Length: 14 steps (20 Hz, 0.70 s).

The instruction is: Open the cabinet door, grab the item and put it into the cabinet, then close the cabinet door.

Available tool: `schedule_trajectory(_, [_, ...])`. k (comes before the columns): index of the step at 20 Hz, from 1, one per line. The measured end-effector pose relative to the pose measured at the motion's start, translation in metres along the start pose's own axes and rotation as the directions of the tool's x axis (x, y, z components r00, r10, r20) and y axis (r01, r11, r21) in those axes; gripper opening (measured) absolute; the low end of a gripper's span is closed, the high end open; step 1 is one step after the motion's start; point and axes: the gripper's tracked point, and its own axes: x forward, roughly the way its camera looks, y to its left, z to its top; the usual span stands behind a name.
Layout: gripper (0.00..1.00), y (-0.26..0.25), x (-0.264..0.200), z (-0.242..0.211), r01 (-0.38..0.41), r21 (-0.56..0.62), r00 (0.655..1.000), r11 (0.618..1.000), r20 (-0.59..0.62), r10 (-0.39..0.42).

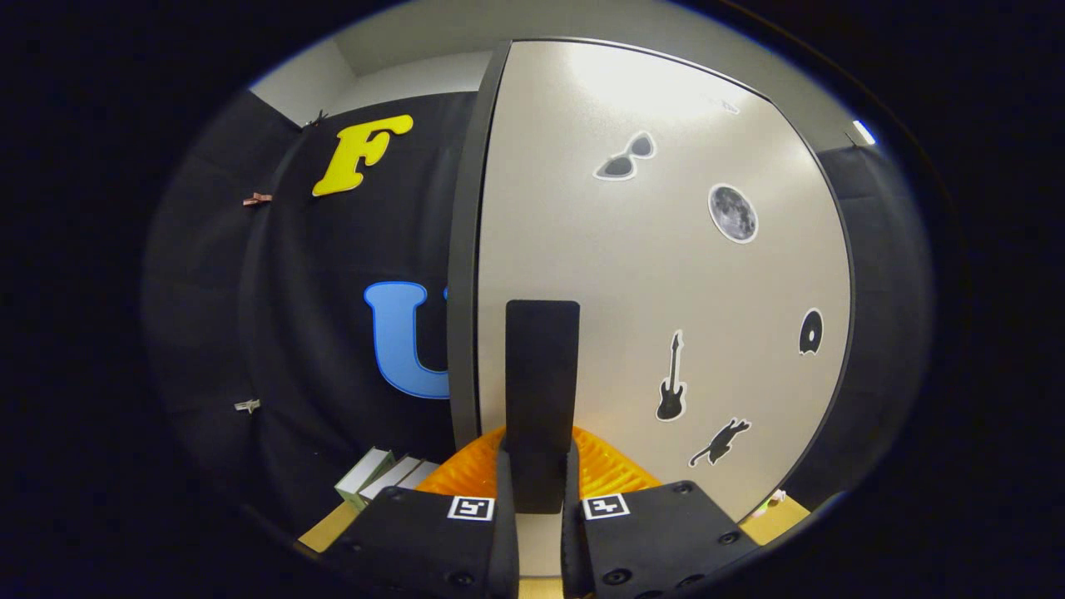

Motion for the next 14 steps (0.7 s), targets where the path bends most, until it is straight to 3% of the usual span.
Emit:
schedule_trajectory(5, [0.24,-0.001,-0.022,0.002,-0.056,-0.002,0.998,0.998,-0.009,0.056])
schedule_trajectory(14, [0.23,-0.027,-0.116,0.008,-0.154,0.015,0.988,0.988,-0.025,0.154])
